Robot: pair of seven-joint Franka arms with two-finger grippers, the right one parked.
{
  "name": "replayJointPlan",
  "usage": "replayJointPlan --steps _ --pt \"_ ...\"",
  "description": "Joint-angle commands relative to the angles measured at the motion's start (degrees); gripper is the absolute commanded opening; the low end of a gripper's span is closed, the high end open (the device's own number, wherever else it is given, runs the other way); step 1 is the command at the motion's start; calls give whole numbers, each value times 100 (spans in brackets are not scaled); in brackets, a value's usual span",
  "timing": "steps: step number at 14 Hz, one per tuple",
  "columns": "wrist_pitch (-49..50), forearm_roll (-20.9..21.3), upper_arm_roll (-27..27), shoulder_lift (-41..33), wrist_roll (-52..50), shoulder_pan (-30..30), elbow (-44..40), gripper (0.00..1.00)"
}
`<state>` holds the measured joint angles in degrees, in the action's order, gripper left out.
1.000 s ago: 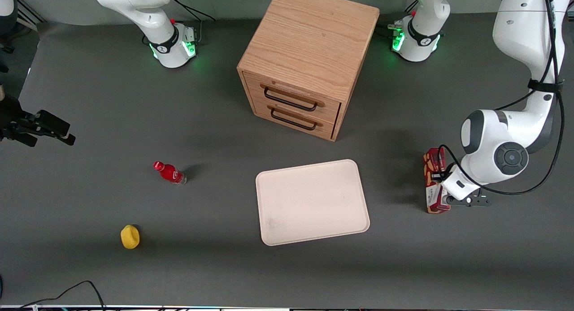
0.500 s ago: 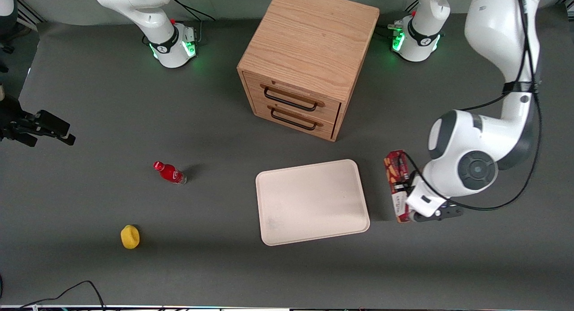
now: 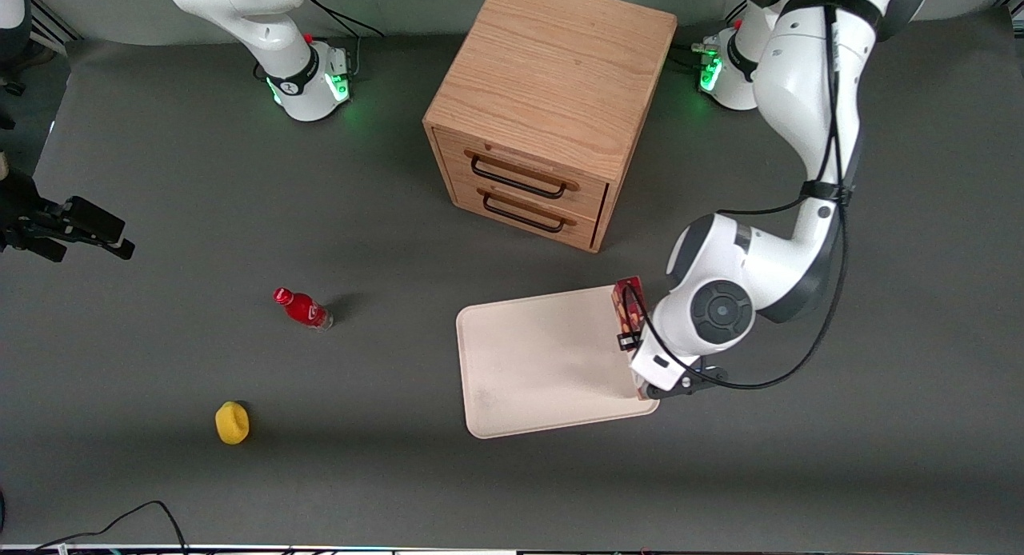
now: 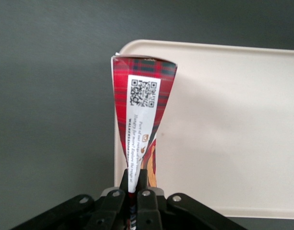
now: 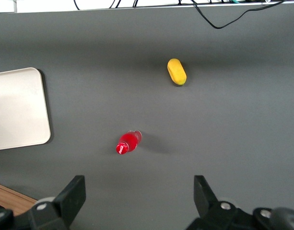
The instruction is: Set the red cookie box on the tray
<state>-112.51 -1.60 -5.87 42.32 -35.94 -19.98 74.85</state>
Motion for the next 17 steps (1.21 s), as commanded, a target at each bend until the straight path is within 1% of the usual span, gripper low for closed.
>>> replayJointPlan --steps 1,2,3,4,5,7,9,10,12,14,15,17 --pt "-349 28 104 320 -106 -138 -216 0" --pt "-411 141 104 373 -89 -147 -199 5" --pt "-421 282 104 391 -54 -138 -181 99" --pt "-412 457 104 365 -106 -147 -137 100" --pt "-299 494 104 304 -106 -121 -137 100" --pt "-88 450 95 181 -89 -50 -163 100" --pt "551 406 95 -108 -28 46 -277 100" --pt "903 337 86 -388 16 238 -278 100" --pt "1527 65 104 -889 654 520 -216 100" --pt "2213 72 130 -1207 1306 941 -85 100" --pt "2373 98 148 -1374 1578 1100 29 100" --pt "2409 38 130 -1874 2359 1722 467 100"
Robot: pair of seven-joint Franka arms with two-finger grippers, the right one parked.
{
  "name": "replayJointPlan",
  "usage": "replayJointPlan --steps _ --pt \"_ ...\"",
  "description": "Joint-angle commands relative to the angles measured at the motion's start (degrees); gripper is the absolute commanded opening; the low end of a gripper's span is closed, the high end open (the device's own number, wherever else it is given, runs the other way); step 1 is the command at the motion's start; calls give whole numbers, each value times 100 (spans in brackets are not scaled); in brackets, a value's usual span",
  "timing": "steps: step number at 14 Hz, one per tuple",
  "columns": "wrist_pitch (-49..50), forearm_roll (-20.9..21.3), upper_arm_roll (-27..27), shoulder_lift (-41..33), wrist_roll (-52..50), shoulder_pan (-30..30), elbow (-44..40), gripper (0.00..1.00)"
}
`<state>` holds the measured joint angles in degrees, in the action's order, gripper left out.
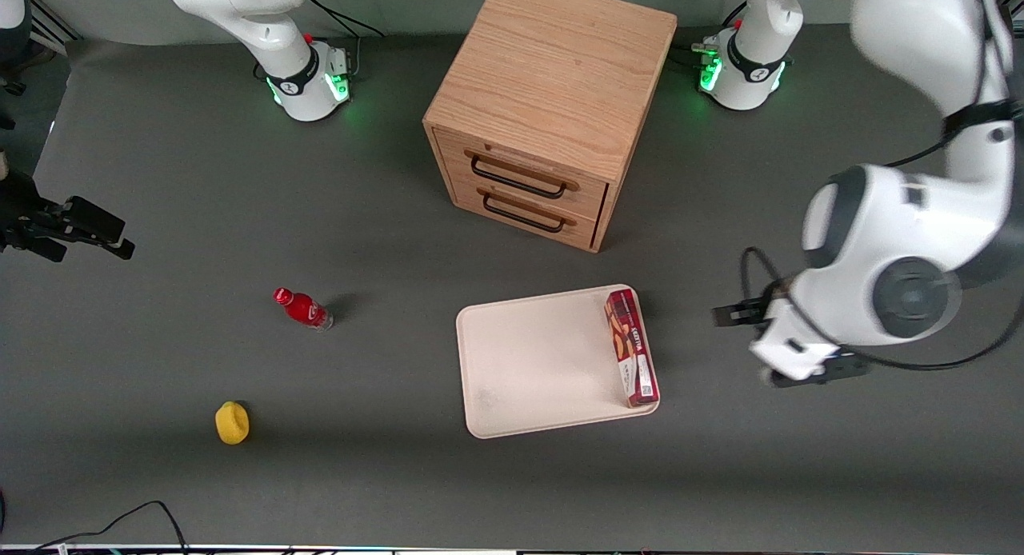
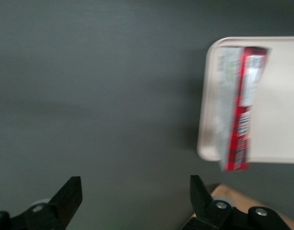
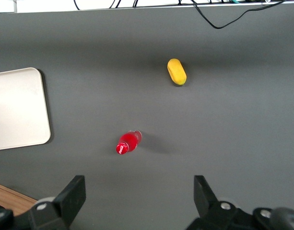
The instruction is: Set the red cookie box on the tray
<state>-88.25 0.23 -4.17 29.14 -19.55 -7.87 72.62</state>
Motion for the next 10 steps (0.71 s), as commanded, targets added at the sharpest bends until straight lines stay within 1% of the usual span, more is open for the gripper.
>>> replayJointPlan --steps 1,2,3,5,7,10 --pt "-8 -163 -48 -793 1273 784 901 100" --pt "27 -172 -48 -996 1679 1004 1086 100" --pt "44 -172 -40 -1198 1839 1129 1235 100" --pt "-60 -85 -22 -1760 1841 1156 1656 100" --pt "-262 -119 -22 -2384 1850 1392 2105 100" --pt "-193 -119 -40 -2904 1806 1376 2308 100"
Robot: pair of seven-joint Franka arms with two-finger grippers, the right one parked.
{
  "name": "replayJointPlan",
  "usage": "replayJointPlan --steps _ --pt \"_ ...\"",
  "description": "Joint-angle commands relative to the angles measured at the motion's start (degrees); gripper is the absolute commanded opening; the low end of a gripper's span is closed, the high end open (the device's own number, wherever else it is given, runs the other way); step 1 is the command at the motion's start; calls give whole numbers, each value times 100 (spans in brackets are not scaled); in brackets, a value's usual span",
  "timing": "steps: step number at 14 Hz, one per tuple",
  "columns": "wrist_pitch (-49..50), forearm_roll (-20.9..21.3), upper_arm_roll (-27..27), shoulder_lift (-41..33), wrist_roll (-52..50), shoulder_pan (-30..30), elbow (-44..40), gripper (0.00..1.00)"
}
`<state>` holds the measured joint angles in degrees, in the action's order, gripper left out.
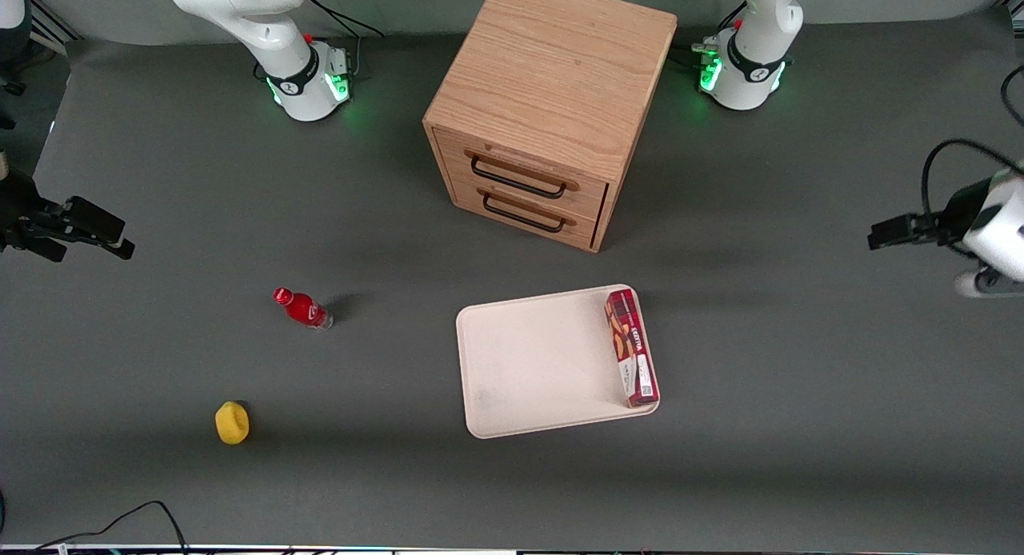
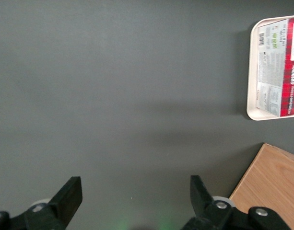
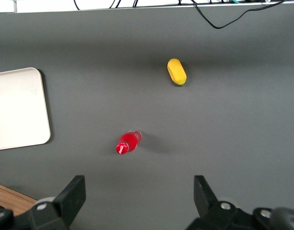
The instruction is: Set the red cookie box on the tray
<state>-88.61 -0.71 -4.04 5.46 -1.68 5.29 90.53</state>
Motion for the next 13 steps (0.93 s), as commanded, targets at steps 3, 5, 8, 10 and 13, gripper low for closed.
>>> replayJointPlan --steps 3,5,8,10,13 --pt "-568 -35 -88 -889 1 51 1141 100" --pt "-859 -44 -88 -872 -60 -37 1344 100" --pt "-930 -61 -88 -714 -227 -72 1248 100" --pt "-834 -52 -88 -591 -254 -107 1047 100" --pt "-807 -52 -88 -564 -245 -107 967 100"
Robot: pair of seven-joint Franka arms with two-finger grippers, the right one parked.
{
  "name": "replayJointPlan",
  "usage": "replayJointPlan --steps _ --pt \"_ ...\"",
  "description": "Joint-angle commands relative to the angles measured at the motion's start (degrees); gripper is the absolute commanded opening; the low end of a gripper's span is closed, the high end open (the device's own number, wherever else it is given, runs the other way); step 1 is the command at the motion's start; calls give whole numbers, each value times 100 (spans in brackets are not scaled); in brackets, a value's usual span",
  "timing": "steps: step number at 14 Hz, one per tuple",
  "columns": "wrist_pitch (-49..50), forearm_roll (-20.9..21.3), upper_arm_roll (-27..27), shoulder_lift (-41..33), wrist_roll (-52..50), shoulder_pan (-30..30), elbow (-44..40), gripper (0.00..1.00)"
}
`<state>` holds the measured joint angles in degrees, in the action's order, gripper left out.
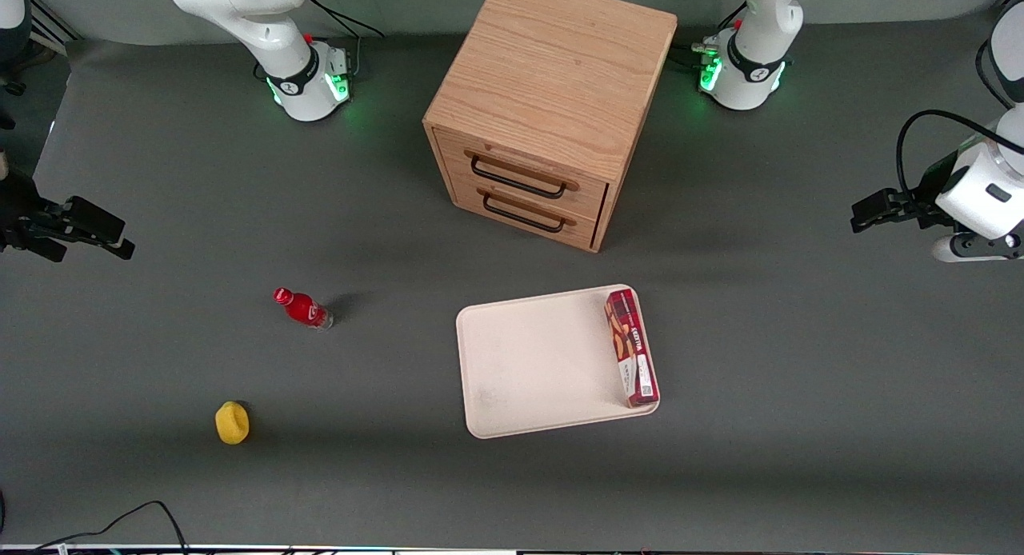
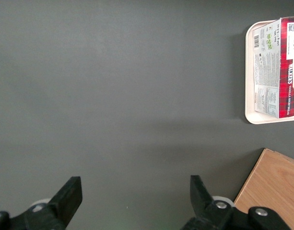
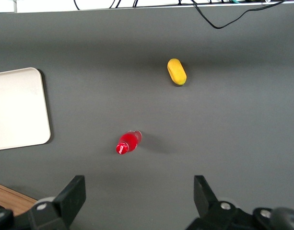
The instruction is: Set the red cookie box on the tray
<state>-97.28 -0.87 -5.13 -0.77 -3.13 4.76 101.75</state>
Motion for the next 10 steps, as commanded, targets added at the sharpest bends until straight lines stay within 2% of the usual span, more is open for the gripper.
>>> replayJointPlan --steps 1,3,6,10 --pt "60 -36 21 60 -65 -54 -164 100" --pt "77 -36 12 77 14 -98 -182 100" --pt "60 26 21 165 -100 -475 -164 100" --pt "77 26 30 183 -64 -423 -225 100"
